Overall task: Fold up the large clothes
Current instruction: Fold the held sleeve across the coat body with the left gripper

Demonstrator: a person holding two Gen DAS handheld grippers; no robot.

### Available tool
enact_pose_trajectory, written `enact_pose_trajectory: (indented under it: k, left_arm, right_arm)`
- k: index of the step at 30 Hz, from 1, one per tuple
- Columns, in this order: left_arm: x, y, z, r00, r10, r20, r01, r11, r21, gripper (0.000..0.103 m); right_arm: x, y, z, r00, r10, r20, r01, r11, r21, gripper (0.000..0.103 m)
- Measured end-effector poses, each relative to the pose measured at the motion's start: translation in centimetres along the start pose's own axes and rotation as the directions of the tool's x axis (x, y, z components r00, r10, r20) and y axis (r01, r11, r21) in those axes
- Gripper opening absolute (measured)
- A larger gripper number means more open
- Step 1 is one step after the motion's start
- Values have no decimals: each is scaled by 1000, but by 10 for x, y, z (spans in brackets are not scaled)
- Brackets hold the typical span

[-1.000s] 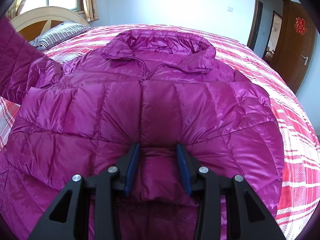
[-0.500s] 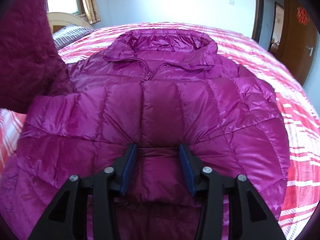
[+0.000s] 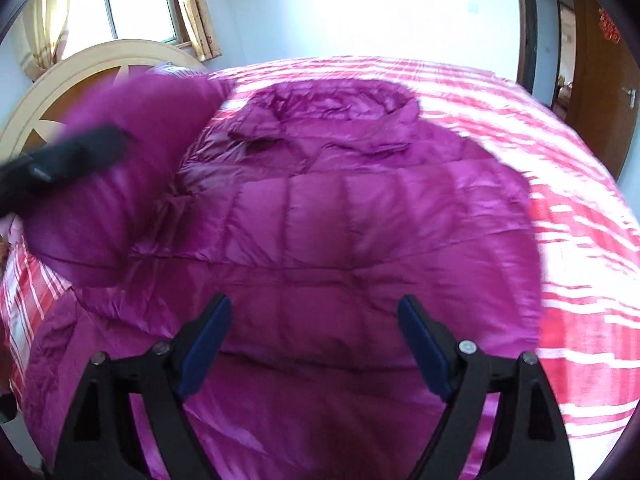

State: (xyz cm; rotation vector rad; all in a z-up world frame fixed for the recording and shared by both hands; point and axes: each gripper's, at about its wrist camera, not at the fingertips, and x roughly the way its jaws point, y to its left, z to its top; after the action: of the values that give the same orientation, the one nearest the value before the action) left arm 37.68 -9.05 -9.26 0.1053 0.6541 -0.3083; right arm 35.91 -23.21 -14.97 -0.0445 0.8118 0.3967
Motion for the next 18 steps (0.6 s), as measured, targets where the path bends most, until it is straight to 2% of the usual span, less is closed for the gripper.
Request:
enact_pose_trajectory:
  k: [2,5,7,9,10,11,14,16,18]
  left_arm:
    - [13,-11,-6,999,43,-11,-42,999,26,12]
    - [27,-32,-11,996,76,-47,-72,994,87,22]
    - [22,-50,-10,996,80,-31,-76,988,136,24]
    - [8,-60,-7,998,59,11,-60,985,164,40]
    - [0,-64,-6,998,54,38,-60,982,177,62]
    - [-13,-64,-3,994,63,85,-78,980,182,78]
    - [-35,-38,3,983,93,156,-115,984,139,84]
    - [-34,-6,7,969,191,158,-208,973,104,84]
    - [-16,39,6,930,349,116,-359,930,79,85]
  right_arm:
    - [-10,-14,-1,999,-29,17,28,999,24,87]
    - [-25,-36,-1,997,-61,51,57,996,73,87]
    - [-32,-47,-1,994,-87,70,79,991,108,87]
    - [-37,-56,-1,991,-106,83,94,985,143,87]
    - [-38,-62,-1,989,-118,86,102,980,169,87]
    - [-40,-67,-1,988,-125,87,106,975,193,87]
    - [-44,-79,1,983,-163,86,135,954,267,87]
    - [-51,-78,5,980,-173,96,139,947,290,87]
    - [-62,-69,14,982,-151,113,113,951,289,83]
